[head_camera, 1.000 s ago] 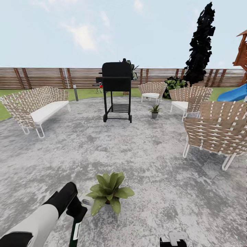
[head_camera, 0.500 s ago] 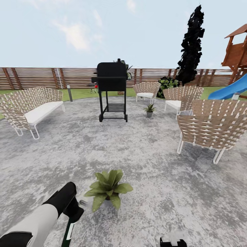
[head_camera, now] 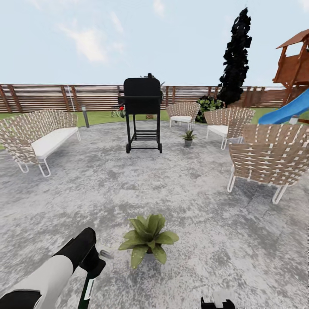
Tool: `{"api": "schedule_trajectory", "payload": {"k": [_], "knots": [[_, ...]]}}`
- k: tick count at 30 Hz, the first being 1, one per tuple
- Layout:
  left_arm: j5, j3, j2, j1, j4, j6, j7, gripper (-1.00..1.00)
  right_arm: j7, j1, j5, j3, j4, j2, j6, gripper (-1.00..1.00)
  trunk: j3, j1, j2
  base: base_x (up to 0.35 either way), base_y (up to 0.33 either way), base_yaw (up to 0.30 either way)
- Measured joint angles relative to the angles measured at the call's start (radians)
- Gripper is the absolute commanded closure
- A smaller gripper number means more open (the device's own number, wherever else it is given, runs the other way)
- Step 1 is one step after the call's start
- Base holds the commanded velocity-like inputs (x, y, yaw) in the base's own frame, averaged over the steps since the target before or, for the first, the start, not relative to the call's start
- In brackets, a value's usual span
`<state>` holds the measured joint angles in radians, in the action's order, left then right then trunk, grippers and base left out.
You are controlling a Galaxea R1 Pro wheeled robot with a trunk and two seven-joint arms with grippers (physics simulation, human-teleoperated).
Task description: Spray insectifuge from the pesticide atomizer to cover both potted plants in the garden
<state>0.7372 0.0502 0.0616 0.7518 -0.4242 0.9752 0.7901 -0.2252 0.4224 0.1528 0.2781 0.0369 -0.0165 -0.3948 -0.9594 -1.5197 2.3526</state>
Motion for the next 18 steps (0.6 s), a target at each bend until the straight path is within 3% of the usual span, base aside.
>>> {"api": "schedule_trajectory", "payload": {"k": [7,13,18], "knots": [[0.000,0.001,-0.001,0.000,0.000,-0.002,0.001,1.00,-0.001,0.000,0.000,0.000,0.000,0.000,-0.001,-1.00,0.000,-0.001,0.000,-0.204,0.101,-0.259],[-0.001,0.003,-0.001,0.002,-0.004,-0.004,0.003,1.00,-0.001,0.000,0.000,0.000,0.000,0.000,-0.001,-1.00,0.000,0.000,0.000,-0.054,0.004,-0.261],[-0.001,0.003,0.005,0.003,-0.081,-0.002,0.003,1.00,0.000,0.000,0.000,0.000,0.000,0.000,0.000,-1.00,0.000,0.000,0.000,-0.004,0.106,-0.174]]}}
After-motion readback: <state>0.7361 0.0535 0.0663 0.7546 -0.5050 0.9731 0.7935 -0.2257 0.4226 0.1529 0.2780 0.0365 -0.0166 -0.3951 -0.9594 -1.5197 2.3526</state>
